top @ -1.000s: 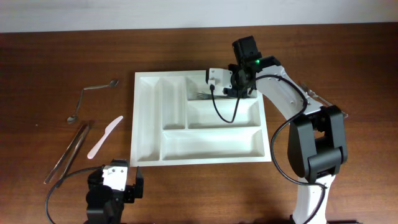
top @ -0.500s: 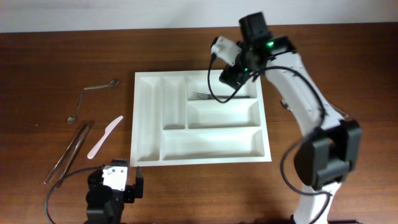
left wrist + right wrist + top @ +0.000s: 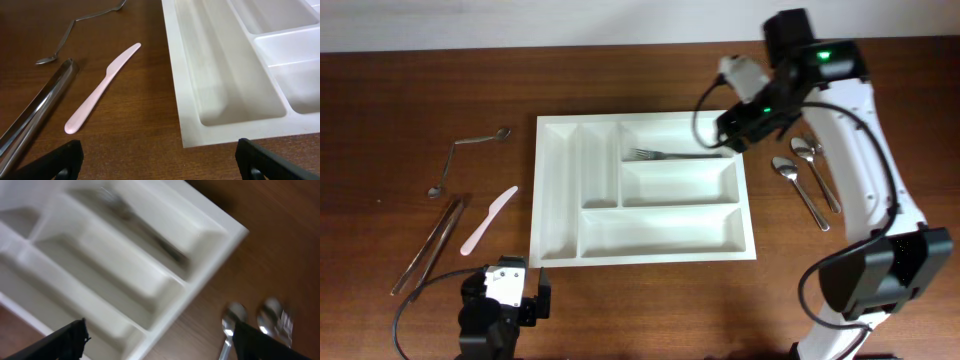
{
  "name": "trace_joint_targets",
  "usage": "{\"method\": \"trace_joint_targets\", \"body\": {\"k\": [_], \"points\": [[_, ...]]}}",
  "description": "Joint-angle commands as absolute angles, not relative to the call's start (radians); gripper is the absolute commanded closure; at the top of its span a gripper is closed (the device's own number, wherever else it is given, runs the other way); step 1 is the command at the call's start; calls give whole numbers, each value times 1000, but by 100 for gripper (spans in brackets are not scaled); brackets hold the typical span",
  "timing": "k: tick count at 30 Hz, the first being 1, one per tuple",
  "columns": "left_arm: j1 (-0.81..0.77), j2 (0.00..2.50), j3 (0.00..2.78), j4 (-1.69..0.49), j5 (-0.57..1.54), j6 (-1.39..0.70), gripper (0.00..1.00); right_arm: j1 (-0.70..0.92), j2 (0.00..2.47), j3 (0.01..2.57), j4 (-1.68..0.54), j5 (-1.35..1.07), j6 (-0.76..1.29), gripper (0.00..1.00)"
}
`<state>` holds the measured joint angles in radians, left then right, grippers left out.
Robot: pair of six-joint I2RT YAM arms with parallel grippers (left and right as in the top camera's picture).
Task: Pack container
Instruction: 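Move the right gripper back over the silver spoons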
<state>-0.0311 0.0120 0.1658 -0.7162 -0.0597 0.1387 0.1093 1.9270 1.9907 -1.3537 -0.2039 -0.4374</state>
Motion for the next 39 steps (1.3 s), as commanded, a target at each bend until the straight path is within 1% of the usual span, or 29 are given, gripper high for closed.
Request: {"method": "trace_joint_targets", "body": {"k": [1,6,11,19,25,31,39], "points": [[-35,5,163,-720,-68,152,1,-2,1940,2001,-1354,-169,-323,10],[-35,5,163,-720,-68,152,1,-141,1972,1996,-1388,-188,-286,11],[-35,5,163,-720,-68,152,1,-207,2000,1932,-1397,-228,-287,16],[-35,5,163,-720,-68,152,1,-209,2002,1684,-1310,-216,-287,17],[-35,5,163,-720,-68,152,1,-210,2002,1544,-1229,-210,-286,19],[-35,5,163,-720,-68,152,1,-210,2002,1476,-1154,-208,-287,20],[-35,5,163,-720,-68,152,1,-210,2004,1475,-999,-133,-314,20]]}}
